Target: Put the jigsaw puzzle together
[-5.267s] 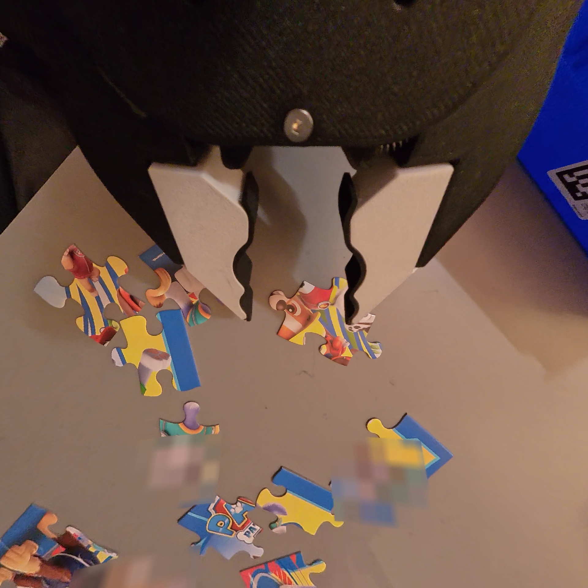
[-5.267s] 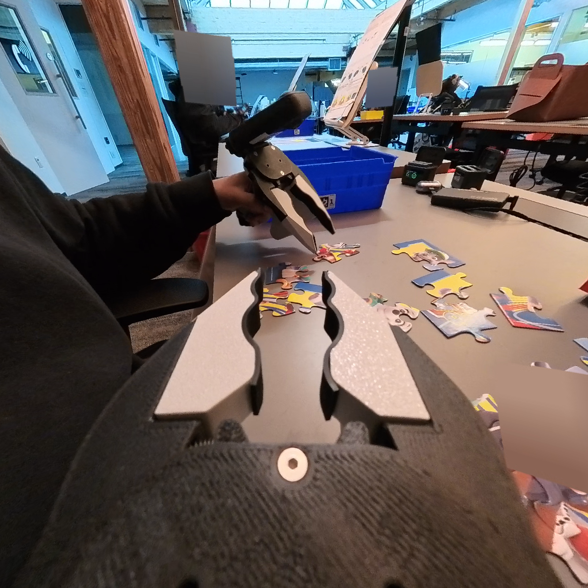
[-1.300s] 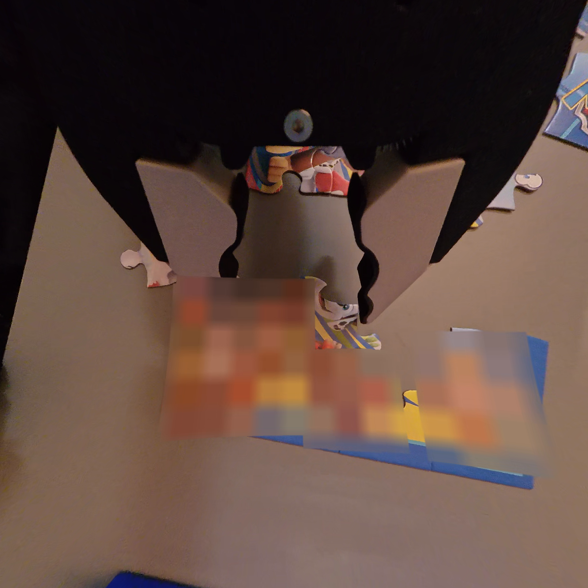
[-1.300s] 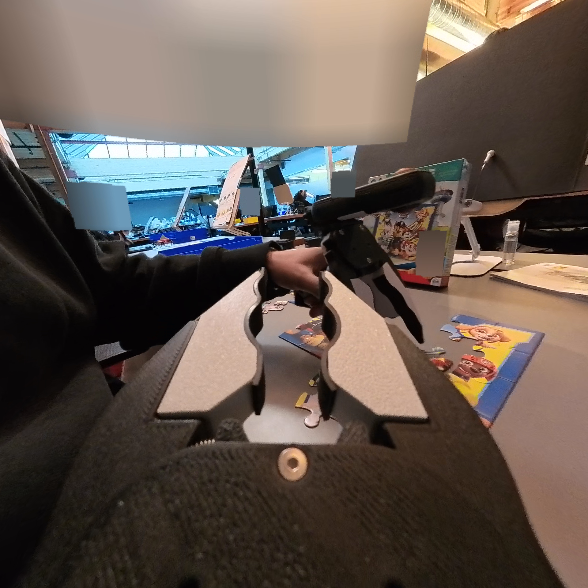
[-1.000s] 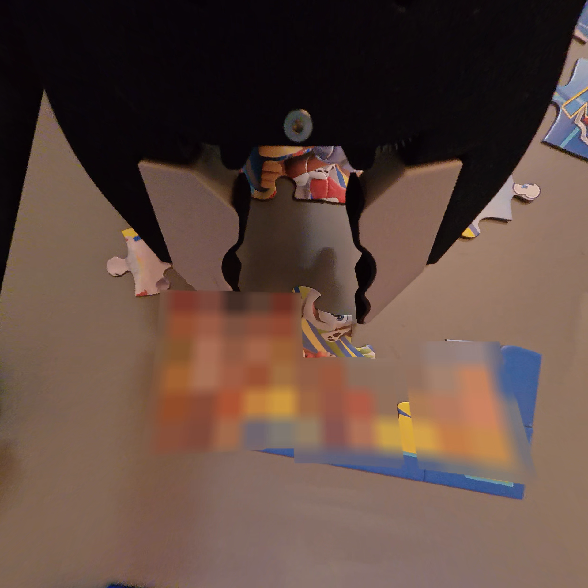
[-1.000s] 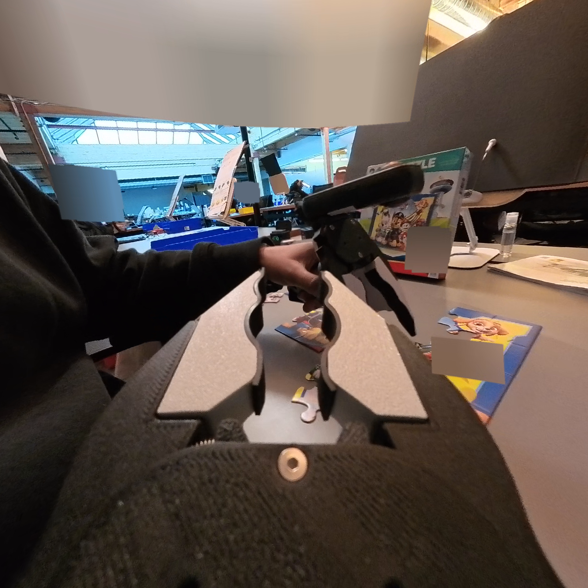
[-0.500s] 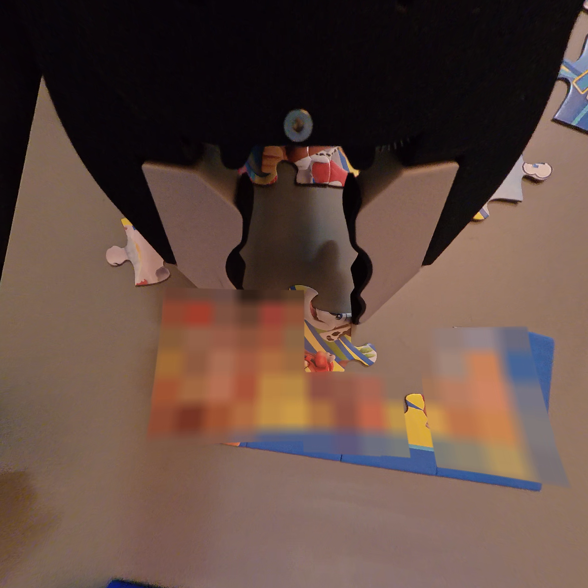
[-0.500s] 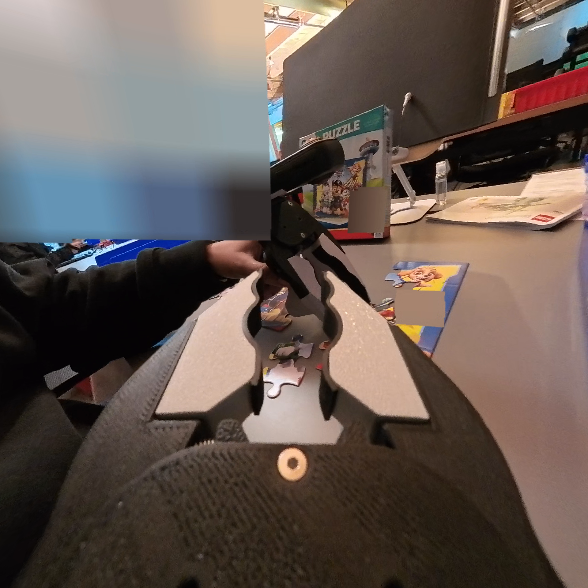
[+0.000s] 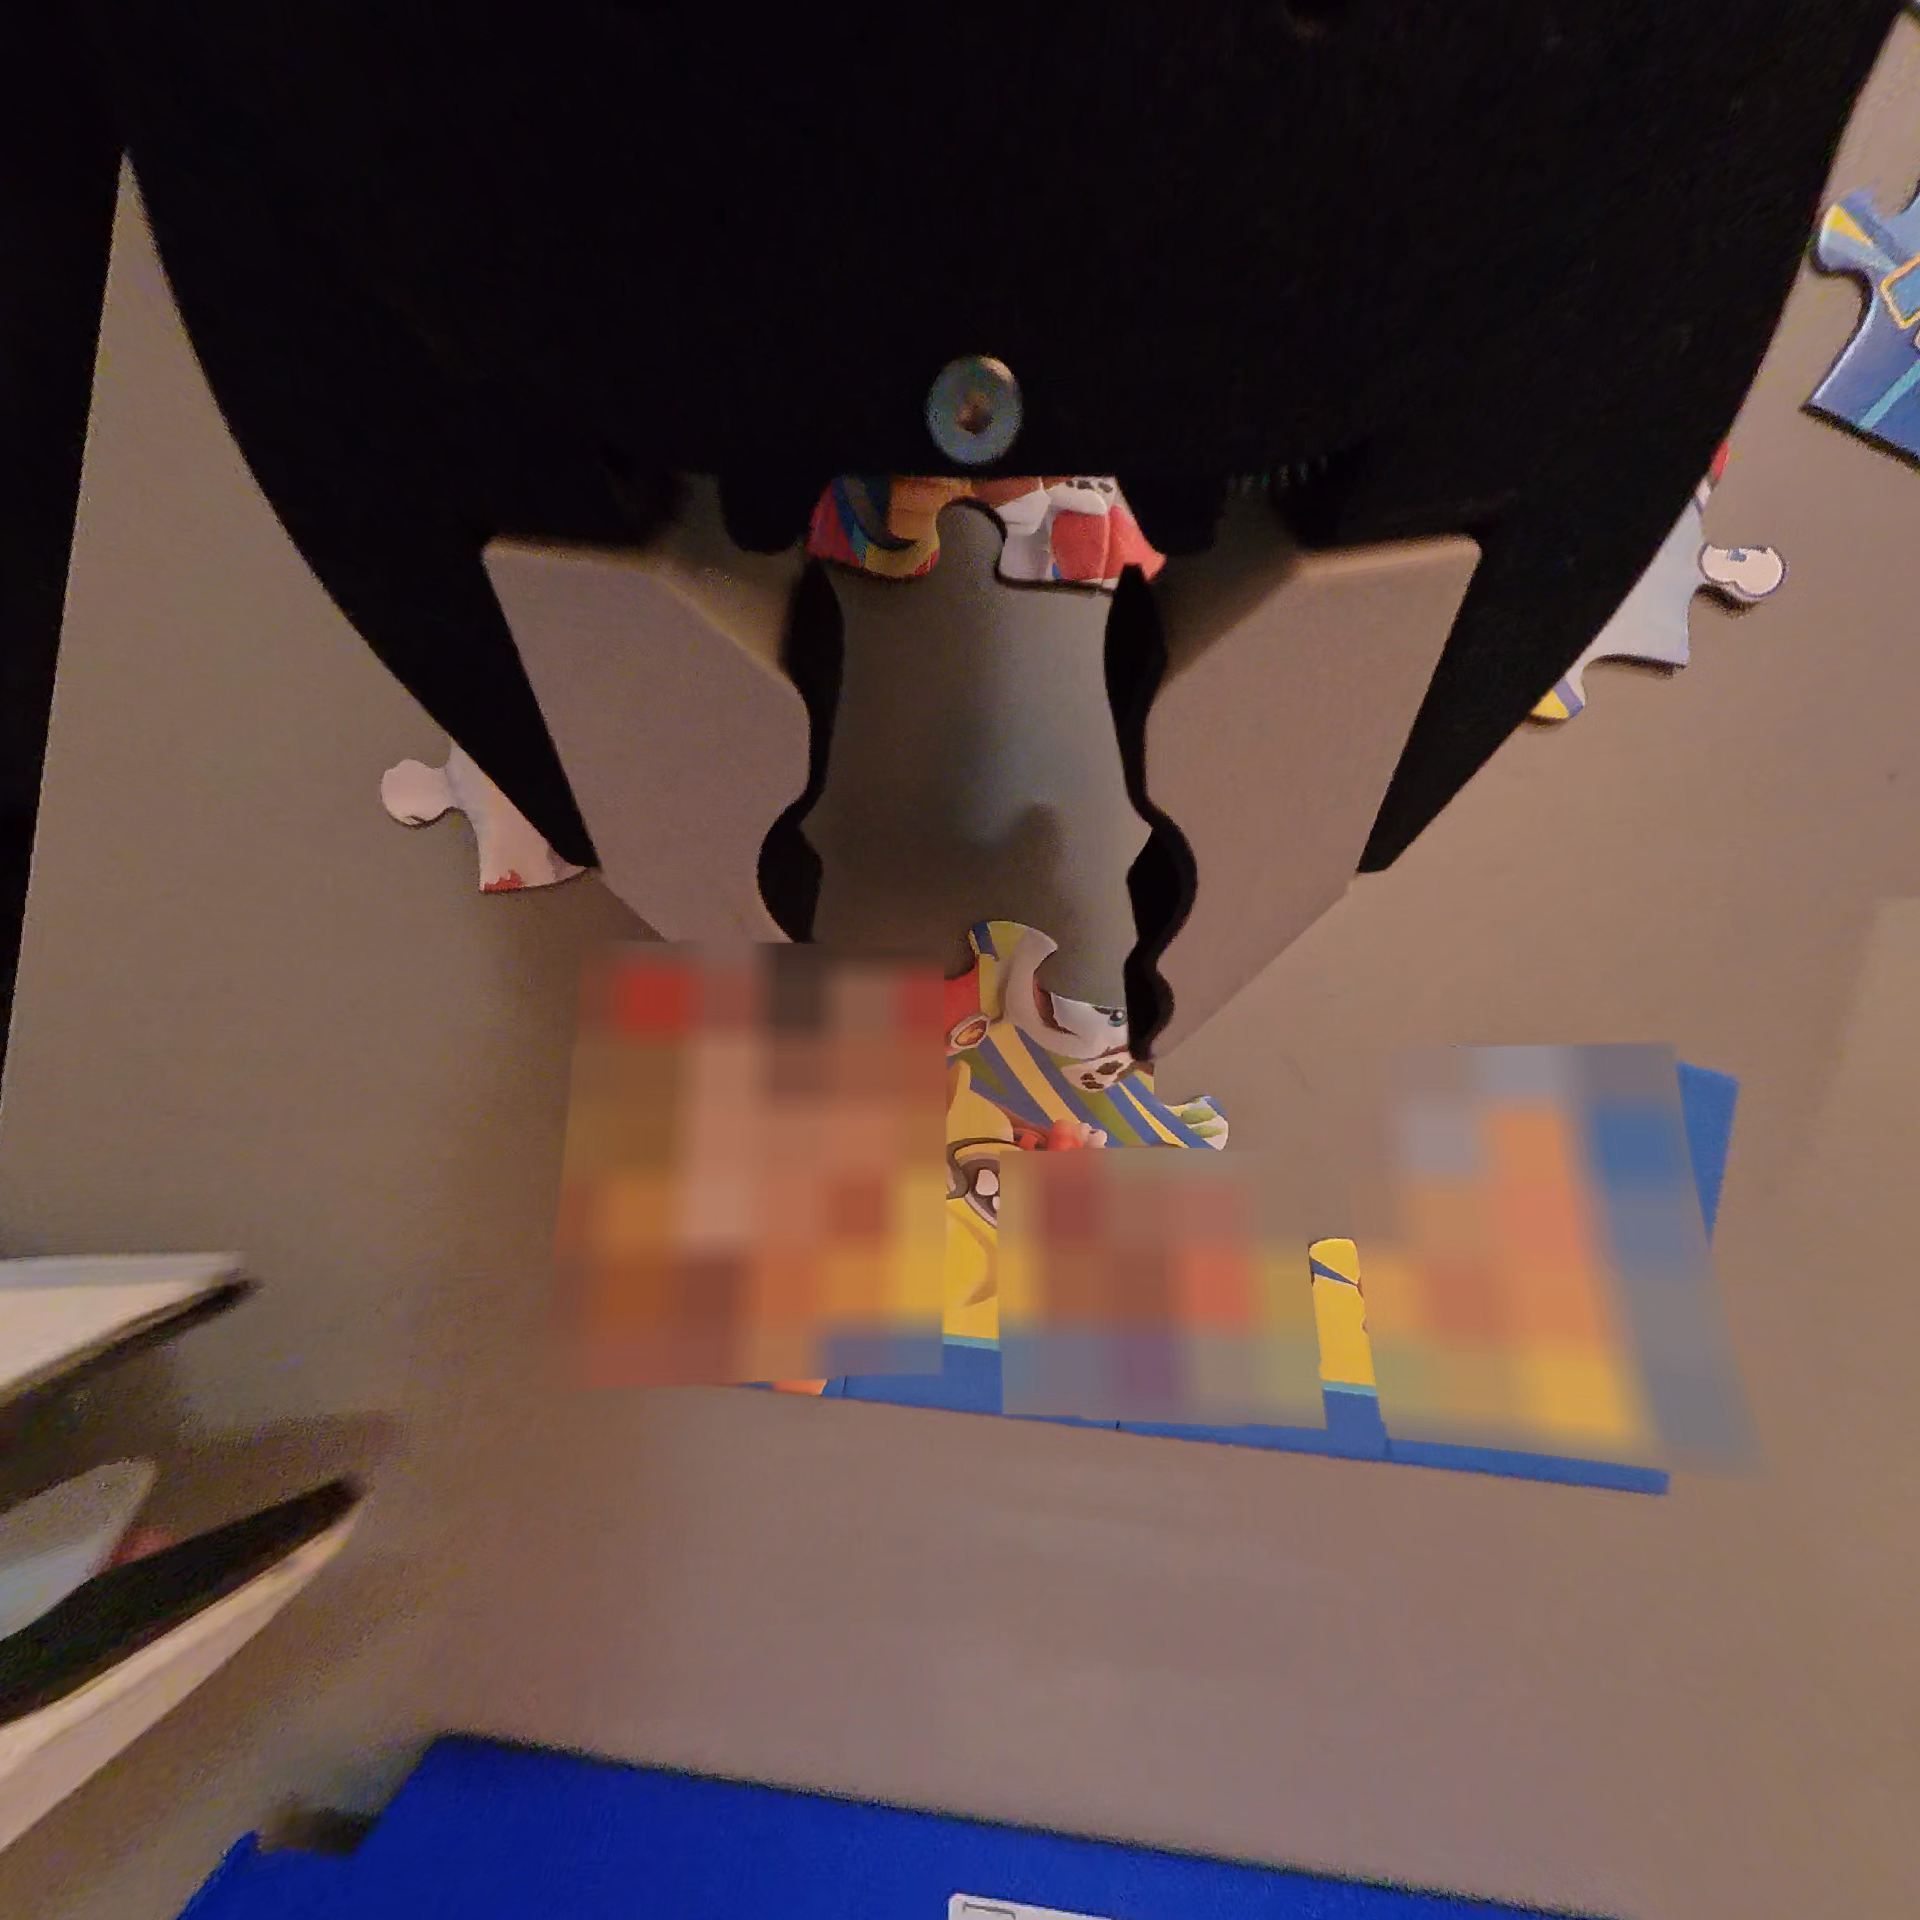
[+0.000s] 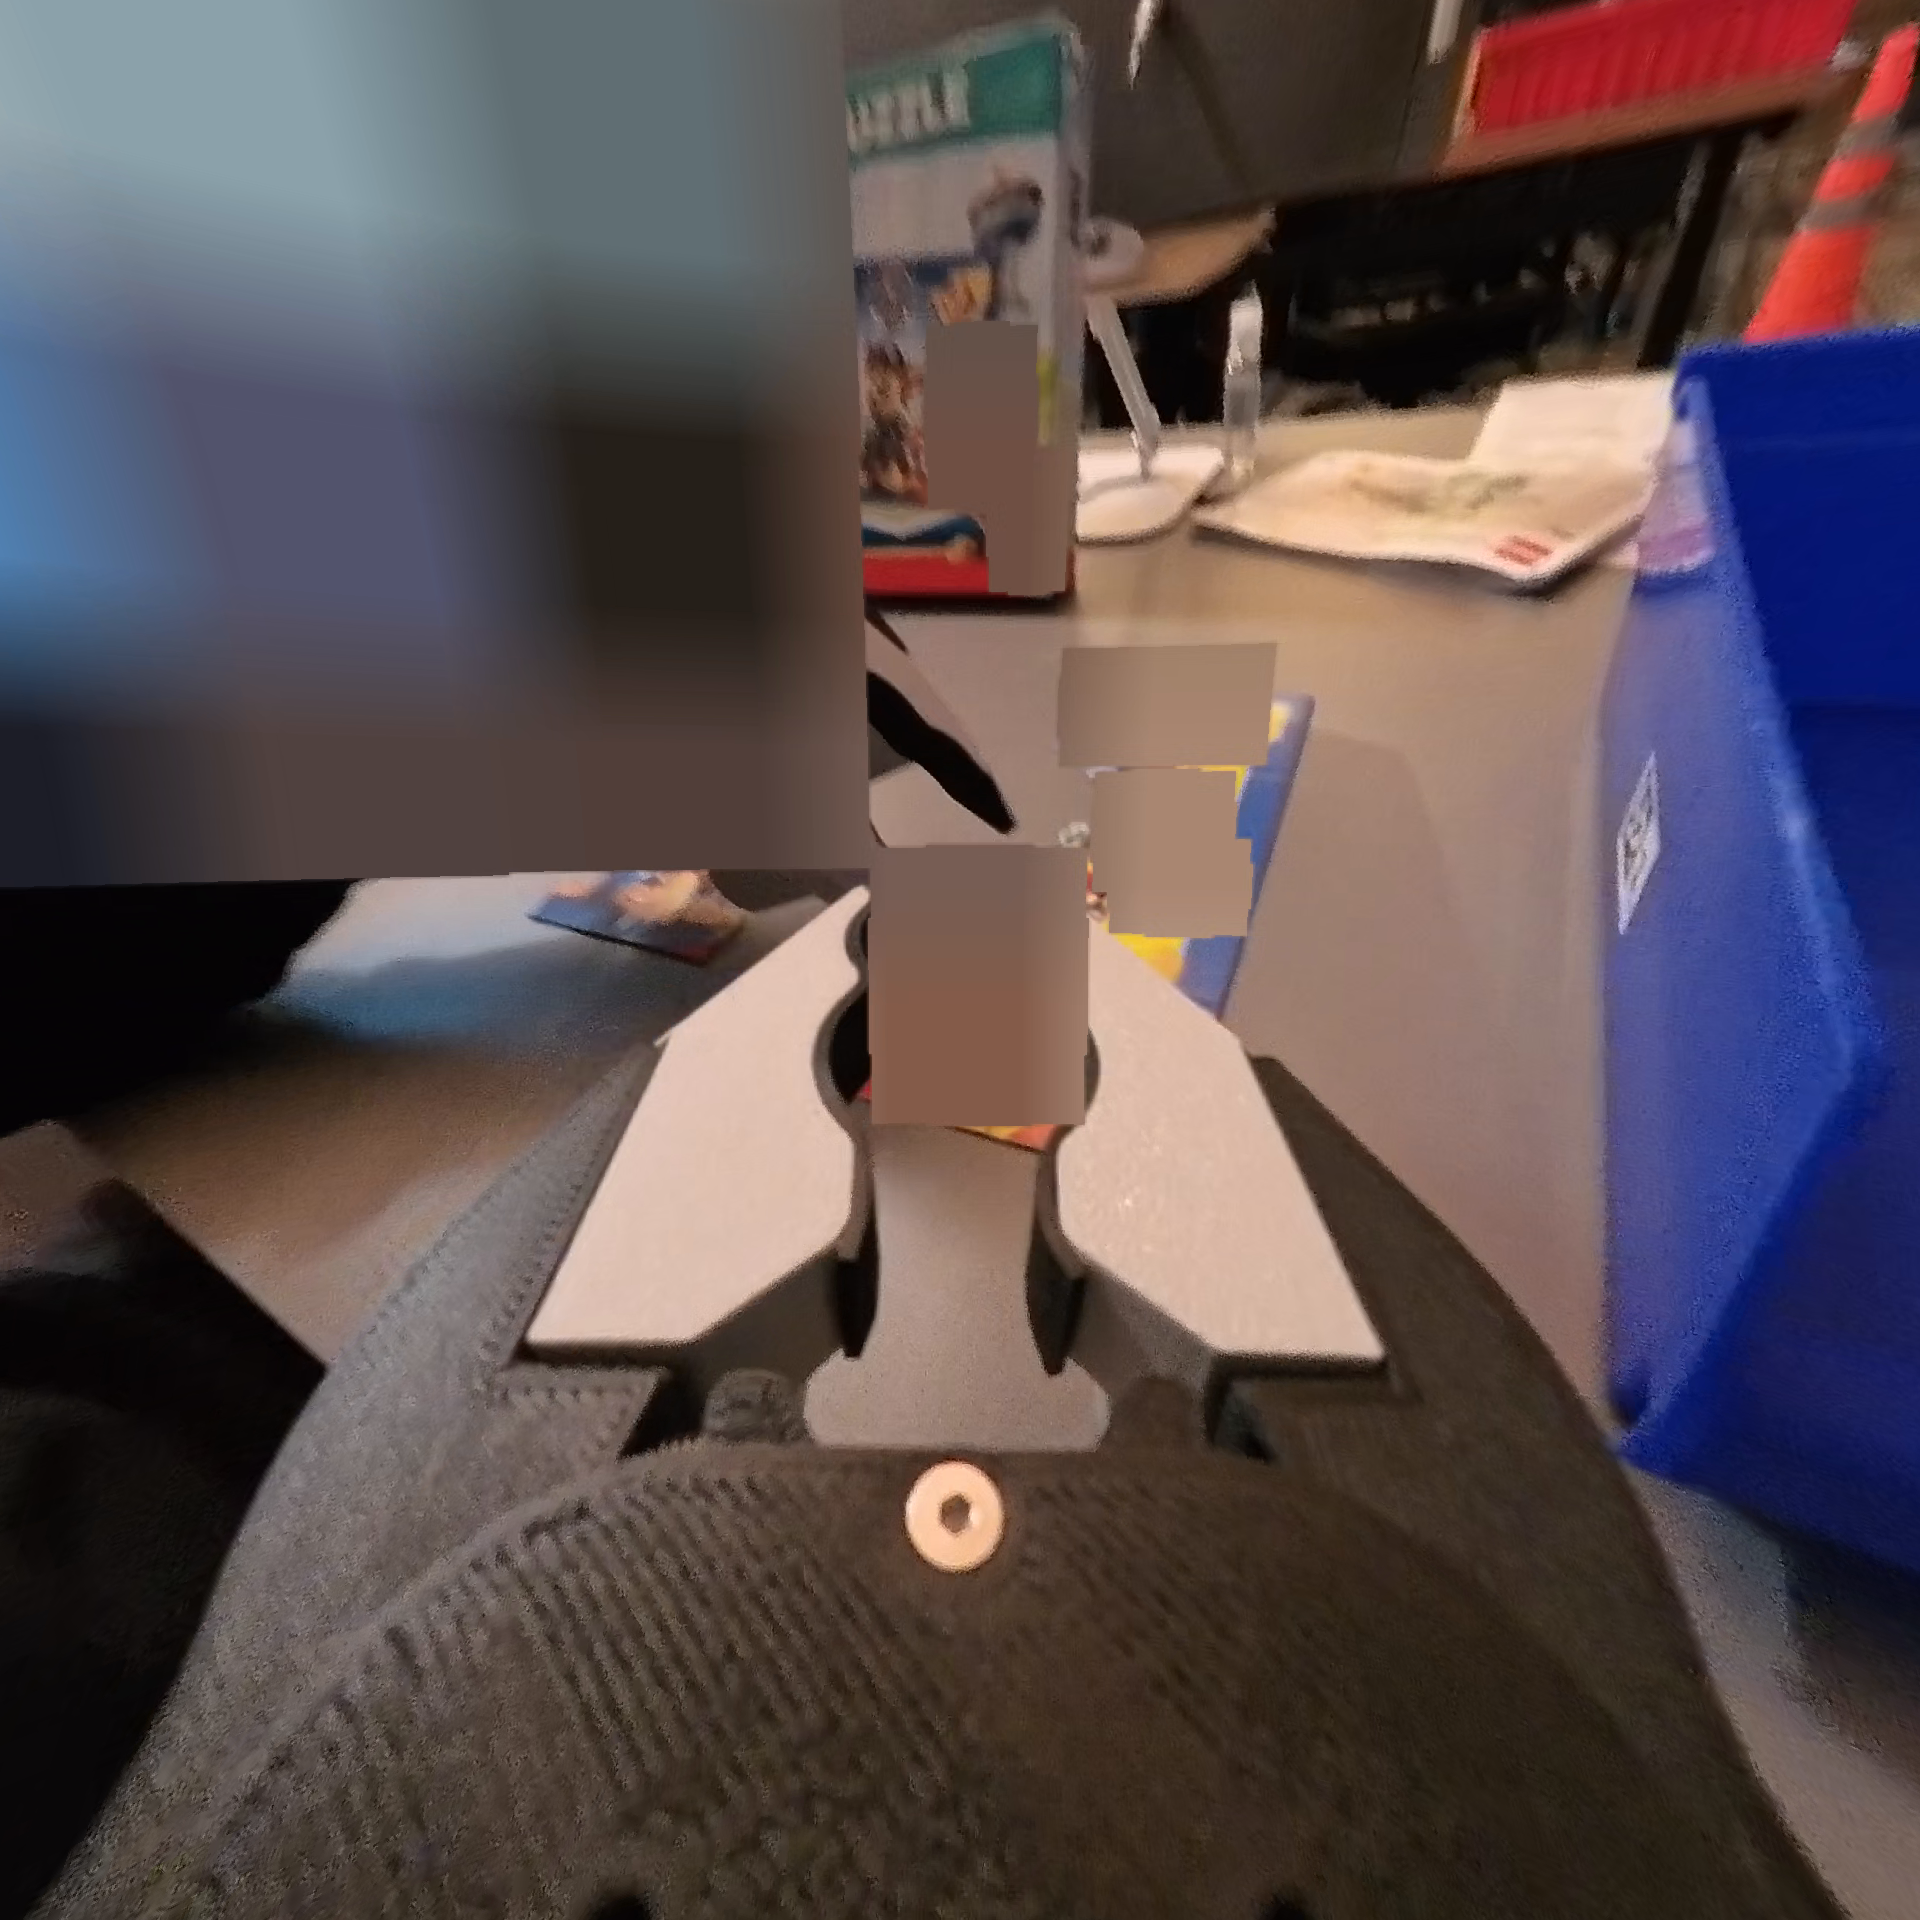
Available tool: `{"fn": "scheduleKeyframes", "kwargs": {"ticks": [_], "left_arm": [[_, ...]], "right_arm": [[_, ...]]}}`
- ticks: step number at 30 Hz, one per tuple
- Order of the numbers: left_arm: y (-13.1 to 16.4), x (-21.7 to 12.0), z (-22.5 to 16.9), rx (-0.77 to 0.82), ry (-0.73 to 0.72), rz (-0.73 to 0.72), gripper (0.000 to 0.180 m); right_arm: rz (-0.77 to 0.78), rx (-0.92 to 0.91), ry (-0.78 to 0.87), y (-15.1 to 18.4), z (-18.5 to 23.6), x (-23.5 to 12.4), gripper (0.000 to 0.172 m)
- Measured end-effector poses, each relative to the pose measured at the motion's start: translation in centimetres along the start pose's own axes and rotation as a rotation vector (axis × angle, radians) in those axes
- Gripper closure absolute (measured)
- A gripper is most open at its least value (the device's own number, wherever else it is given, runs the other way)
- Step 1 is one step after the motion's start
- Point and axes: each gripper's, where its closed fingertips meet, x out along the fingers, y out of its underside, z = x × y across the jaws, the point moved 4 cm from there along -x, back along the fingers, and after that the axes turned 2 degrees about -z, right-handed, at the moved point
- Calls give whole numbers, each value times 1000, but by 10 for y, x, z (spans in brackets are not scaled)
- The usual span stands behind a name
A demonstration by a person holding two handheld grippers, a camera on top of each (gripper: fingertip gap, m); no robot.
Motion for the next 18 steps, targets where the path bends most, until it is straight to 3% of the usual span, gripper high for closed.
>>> {"fn": "scheduleKeyframes", "kwargs": {"ticks": [11,18], "left_arm": [[-3,11,-1,7,4,9,128],[-4,13,0,-6,9,21,127]], "right_arm": [[473,-222,148,45,-34,38,171],[490,-167,115,47,-35,39,172]]}}
